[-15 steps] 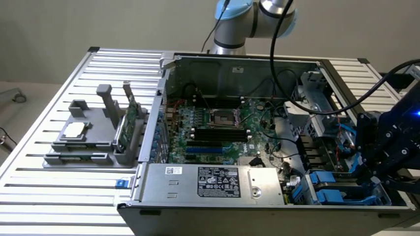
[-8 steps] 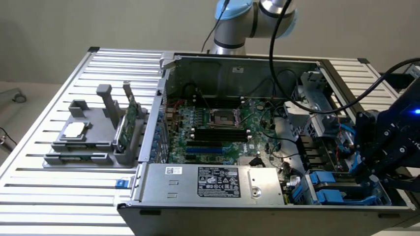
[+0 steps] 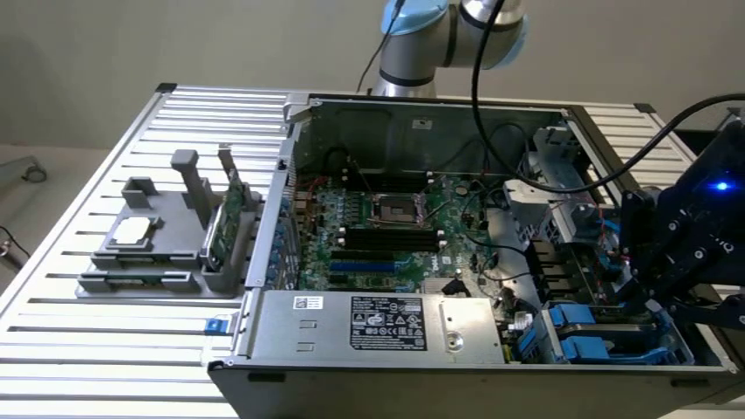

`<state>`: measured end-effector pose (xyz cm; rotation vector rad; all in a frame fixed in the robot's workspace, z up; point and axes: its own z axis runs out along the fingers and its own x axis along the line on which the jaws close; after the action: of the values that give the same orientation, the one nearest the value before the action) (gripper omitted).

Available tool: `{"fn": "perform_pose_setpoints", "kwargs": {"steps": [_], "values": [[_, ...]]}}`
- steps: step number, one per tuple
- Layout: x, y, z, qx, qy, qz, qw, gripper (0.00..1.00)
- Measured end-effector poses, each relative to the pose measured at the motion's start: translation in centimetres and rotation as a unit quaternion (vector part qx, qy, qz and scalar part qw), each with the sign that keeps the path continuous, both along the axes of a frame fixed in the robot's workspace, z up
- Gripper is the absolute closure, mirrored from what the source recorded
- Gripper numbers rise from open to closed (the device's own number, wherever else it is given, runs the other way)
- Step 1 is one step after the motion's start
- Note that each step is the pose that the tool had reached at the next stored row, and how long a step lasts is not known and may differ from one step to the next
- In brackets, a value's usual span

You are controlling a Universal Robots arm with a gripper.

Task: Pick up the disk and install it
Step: 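Insert the first disk wire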

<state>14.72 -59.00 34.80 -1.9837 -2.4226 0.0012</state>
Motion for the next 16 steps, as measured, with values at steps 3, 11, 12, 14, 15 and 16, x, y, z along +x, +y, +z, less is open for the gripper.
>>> {"fn": "perform_pose_setpoints", "kwargs": {"steps": [3, 11, 12, 14, 15, 16], "values": [[0.0, 0.01, -0.01, -0.0003, -0.0004, 0.0, 1.0, 0.83], [-0.01, 0.02, -0.12, -0.0004, -0.0129, 0.0, 0.9999, 0.83], [-0.01, 0.02, -0.18, -0.0004, -0.0157, 0.0, 0.9999, 0.83], [-0.03, 0.04, -0.27, -0.0004, -0.0193, -0.003, 0.9998, 0.83], [-0.1, 0.08, -0.3, -0.0004, -0.0205, -0.004, 0.9998, 0.83], [-0.19, 0.13, -0.31, -0.0005, -0.0215, -0.006, 0.9998, 0.83]]}}
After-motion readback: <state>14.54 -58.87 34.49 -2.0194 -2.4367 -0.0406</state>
